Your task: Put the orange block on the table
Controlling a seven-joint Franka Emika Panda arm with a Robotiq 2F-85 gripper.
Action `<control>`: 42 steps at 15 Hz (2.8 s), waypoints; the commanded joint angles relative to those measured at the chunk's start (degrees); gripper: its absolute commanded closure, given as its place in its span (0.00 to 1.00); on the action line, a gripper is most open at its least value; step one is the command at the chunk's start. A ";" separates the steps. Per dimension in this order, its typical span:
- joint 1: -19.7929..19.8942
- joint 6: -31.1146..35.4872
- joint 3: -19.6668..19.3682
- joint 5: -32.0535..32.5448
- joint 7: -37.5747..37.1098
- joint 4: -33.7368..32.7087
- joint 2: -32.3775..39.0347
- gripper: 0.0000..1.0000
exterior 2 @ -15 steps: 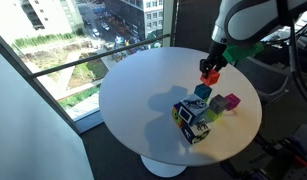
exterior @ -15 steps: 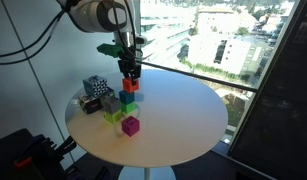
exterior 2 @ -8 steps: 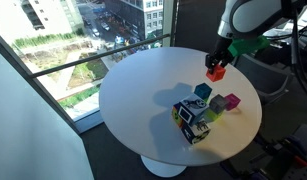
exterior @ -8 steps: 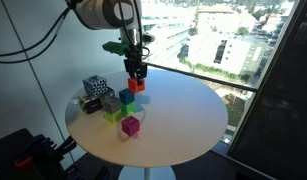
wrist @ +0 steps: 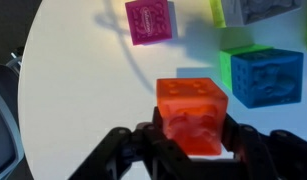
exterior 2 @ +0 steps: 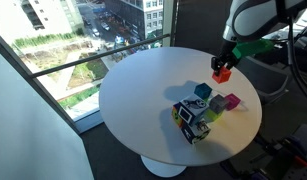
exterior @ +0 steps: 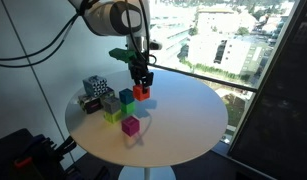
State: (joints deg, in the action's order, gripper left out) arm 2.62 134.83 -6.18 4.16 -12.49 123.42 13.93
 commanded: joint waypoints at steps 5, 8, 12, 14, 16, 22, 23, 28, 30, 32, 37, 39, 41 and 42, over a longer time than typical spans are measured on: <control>2.60 -0.37 -0.33 -0.86 5.68 -2.95 4.35 0.71; 3.22 1.60 -0.08 -1.27 7.92 -2.63 5.36 0.71; 3.77 4.24 0.32 -2.16 11.07 -2.20 6.25 0.71; 3.84 4.51 0.38 -2.66 11.70 -2.15 6.41 0.71; 2.85 4.08 -0.31 -1.51 9.68 -1.57 6.23 0.46; 2.88 4.08 -0.24 -1.84 9.99 -1.57 6.24 0.46; 2.88 4.08 -0.24 -1.84 10.01 -1.57 6.24 0.46; 2.46 5.46 -0.12 -1.73 9.44 -0.21 6.04 0.71; 2.12 7.54 -0.10 -1.62 8.97 1.05 5.98 0.71; 1.88 9.56 0.01 -1.76 9.01 2.24 5.99 0.71; 1.27 13.80 -0.16 -1.52 9.02 4.57 6.52 0.71; 1.43 14.72 -0.16 -1.67 9.44 4.98 6.96 0.71; 1.71 15.37 -0.12 -1.88 9.87 4.94 7.67 0.71; 1.83 15.65 -0.10 -1.97 10.06 4.88 8.00 0.71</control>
State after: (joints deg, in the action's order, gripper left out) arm 4.00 149.05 -6.30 2.31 -2.72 128.08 21.44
